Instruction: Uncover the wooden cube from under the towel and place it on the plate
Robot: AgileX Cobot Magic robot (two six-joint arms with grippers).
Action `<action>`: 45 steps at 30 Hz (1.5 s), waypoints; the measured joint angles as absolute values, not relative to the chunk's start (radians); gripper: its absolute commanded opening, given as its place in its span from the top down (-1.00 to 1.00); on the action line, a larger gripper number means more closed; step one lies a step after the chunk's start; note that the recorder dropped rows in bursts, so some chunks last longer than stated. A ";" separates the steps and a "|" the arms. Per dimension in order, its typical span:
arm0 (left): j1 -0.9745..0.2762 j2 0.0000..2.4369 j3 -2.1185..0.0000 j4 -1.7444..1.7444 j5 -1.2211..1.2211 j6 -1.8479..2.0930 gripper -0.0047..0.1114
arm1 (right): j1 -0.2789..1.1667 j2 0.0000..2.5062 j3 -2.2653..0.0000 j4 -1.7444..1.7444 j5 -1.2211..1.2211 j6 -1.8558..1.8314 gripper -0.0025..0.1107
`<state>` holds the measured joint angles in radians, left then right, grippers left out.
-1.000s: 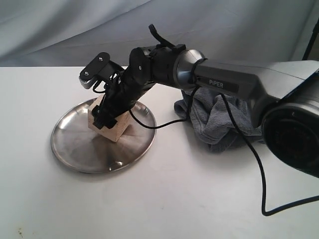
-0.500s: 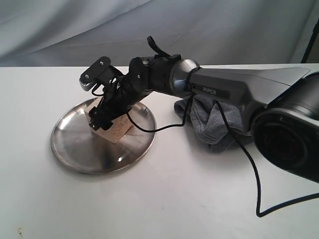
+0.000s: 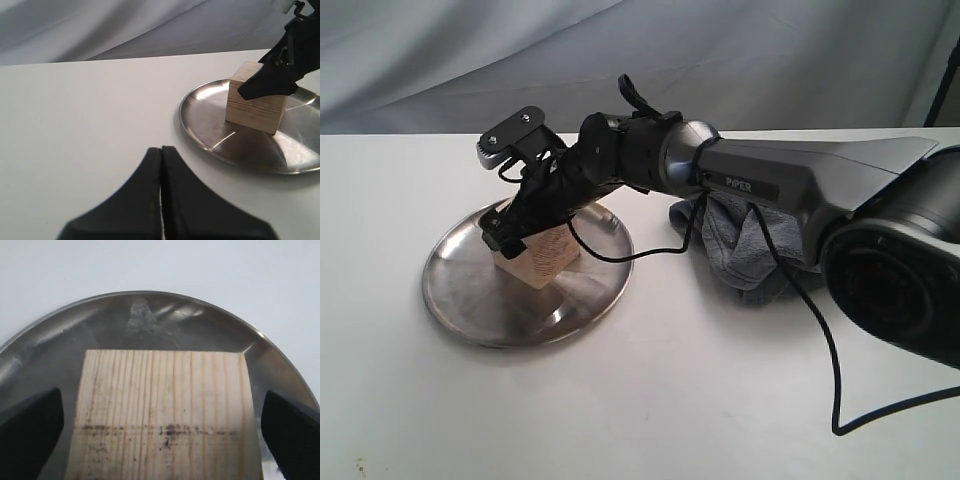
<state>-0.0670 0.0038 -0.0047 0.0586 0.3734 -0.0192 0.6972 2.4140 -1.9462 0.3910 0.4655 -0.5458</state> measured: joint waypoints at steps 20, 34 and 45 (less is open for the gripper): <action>-0.067 0.004 -0.005 0.059 0.373 -0.019 0.92 | 0.697 2.295 -1.946 0.381 0.445 -0.601 -0.87; -0.067 0.004 -0.005 0.059 0.373 -0.019 0.92 | 0.697 2.074 -1.946 0.301 0.740 -0.601 -0.14; -0.067 0.004 -0.005 0.059 0.373 -0.019 0.92 | 0.697 1.995 -1.946 0.312 0.862 -0.601 0.02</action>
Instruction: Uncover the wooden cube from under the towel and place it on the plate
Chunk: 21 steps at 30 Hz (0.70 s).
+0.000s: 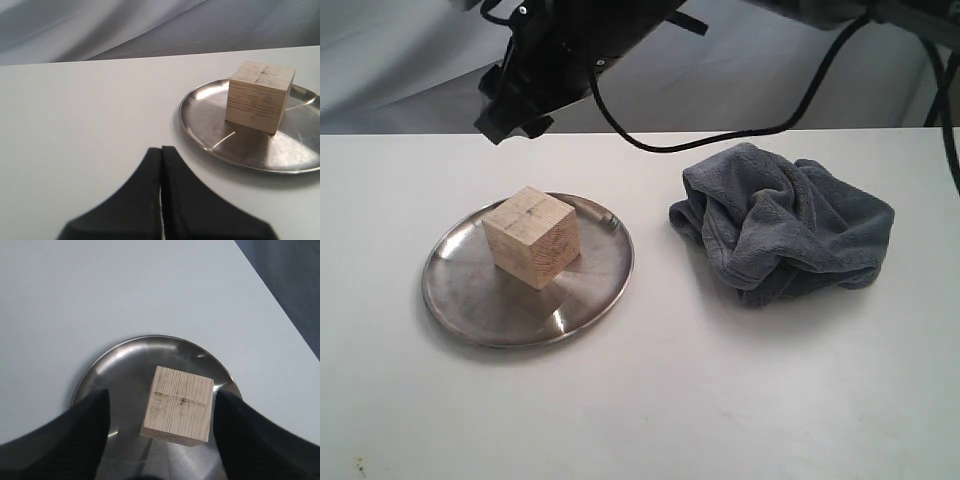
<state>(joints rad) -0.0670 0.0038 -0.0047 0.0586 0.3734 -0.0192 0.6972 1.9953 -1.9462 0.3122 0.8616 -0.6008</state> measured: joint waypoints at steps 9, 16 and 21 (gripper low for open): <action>-0.067 0.004 -0.005 0.059 0.373 -0.019 0.92 | 0.697 1.849 -1.946 0.250 0.937 -0.518 0.39; -0.067 0.004 -0.005 0.059 0.373 -0.019 0.92 | 0.697 1.703 -1.946 0.000 1.128 -0.367 0.96; -0.067 0.004 -0.005 0.059 0.373 -0.019 0.92 | 0.697 1.566 -1.946 -0.054 1.200 -0.336 0.96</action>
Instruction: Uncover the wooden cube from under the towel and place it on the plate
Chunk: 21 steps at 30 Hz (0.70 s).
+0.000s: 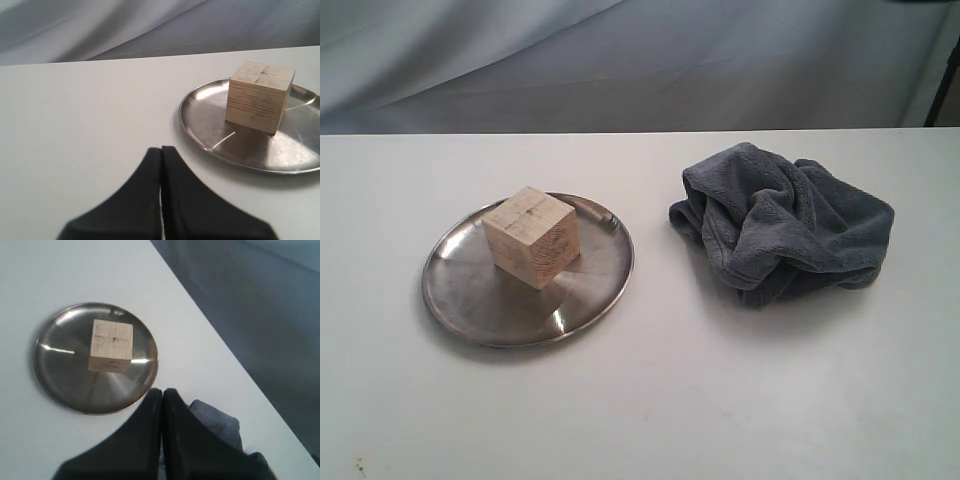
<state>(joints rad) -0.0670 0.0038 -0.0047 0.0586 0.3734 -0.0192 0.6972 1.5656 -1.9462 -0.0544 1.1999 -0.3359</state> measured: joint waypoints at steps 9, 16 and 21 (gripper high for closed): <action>-0.067 0.004 -0.005 0.059 0.373 -0.019 0.92 | 0.697 1.304 -1.946 -0.070 1.212 -0.289 0.96; -0.067 0.004 -0.005 0.059 0.373 -0.019 0.92 | 0.697 1.114 -1.948 -0.145 1.214 -0.272 0.96; -0.067 0.004 -0.005 0.059 0.373 -0.019 0.92 | 0.697 1.008 -1.948 -0.374 1.216 -0.185 0.96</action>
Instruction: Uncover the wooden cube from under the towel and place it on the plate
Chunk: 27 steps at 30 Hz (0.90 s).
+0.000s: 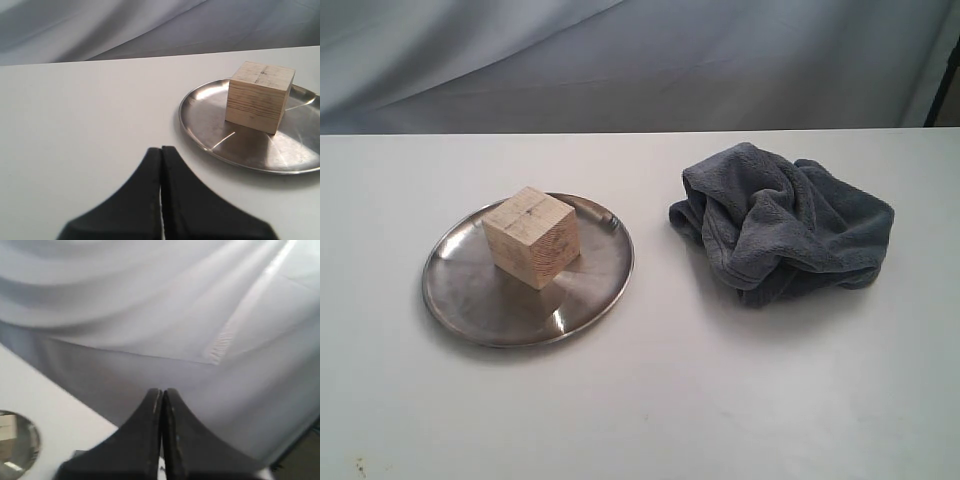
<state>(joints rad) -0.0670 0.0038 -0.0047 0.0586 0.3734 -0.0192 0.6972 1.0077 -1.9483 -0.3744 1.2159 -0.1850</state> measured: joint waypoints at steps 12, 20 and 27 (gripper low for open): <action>-0.067 0.004 -0.005 0.059 0.373 -0.019 0.92 | 0.697 0.857 -1.950 -0.536 1.160 -0.154 0.96; -0.067 0.004 -0.005 0.059 0.373 -0.019 0.92 | 0.697 0.854 -1.950 -0.517 1.208 -0.060 0.96; -0.067 0.004 -0.005 0.059 0.373 -0.019 0.92 | 0.697 0.854 -1.950 -0.507 1.213 -0.052 0.96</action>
<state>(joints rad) -0.0670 0.0038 -0.0047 0.0586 0.3734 -0.0192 0.6972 0.8541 -1.9504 -0.5065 1.2125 -0.0521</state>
